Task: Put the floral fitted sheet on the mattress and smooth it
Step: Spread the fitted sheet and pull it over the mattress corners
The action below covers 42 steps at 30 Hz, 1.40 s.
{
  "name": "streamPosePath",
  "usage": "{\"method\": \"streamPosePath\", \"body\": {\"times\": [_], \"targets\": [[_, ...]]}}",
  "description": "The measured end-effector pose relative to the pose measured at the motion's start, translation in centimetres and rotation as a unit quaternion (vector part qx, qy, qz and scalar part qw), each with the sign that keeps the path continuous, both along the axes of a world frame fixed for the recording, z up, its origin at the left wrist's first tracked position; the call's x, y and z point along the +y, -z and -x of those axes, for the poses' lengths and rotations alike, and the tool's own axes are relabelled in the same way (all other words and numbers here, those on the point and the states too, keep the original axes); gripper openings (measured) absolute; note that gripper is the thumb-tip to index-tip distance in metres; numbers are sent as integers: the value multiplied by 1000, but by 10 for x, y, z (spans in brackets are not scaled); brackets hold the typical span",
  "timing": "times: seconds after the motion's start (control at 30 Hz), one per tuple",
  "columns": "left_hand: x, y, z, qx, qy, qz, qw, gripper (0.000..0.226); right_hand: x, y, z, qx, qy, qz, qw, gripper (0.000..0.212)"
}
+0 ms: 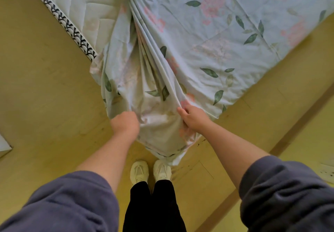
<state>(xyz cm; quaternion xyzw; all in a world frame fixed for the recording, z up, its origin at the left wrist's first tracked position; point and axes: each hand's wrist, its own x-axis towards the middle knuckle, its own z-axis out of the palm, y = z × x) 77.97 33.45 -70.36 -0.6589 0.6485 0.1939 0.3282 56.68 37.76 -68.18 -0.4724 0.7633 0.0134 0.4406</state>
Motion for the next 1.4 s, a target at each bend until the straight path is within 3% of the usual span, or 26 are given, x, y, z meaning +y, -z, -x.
{"method": "streamPosePath", "body": {"times": [0.13,0.3,0.4,0.53,0.6,0.7,0.77,0.9,0.97,1.0,1.03,1.13,1.23,1.33,1.4], "targets": [[-4,-18,-49,-46,-12,-23,999,24,-10,-17,-1,-1,-17,-9,1000,29],[-58,-52,-40,108,-22,79,991,17,-55,-50,-22,16,-25,36,999,21],[-108,-59,-31,165,-61,144,974,40,-97,-60,-49,-28,30,68,997,19],[-176,-43,-38,206,-162,133,956,52,-150,-55,-82,-48,85,94,991,25],[-201,-27,-49,212,-176,114,955,44,-174,-42,-98,-64,125,87,986,28],[-219,-14,-68,247,-100,71,961,8,-198,-25,-126,-85,180,76,977,30],[-219,-12,-82,331,-86,15,939,16,-209,-20,-145,-107,233,67,964,32],[-225,-34,-121,504,-135,-87,849,25,-242,-33,-191,-151,339,64,926,47],[-229,-51,-134,543,-129,-112,822,30,-256,-47,-206,-152,358,72,919,26],[-233,-60,-139,556,-124,-120,813,31,-261,-57,-212,-137,359,84,920,13],[-236,-72,-144,567,-120,-128,805,33,-266,-67,-217,-117,350,95,924,15],[-241,-101,-152,595,-108,-158,781,34,-274,-96,-221,-71,322,118,937,33],[-247,-120,-157,616,-113,-172,760,34,-273,-112,-219,-78,357,127,922,44],[-249,-120,-173,609,-214,-212,734,37,-266,-116,-215,-101,388,129,907,43],[-249,-115,-184,559,-312,-249,727,36,-263,-115,-213,-116,386,117,908,45]]}}
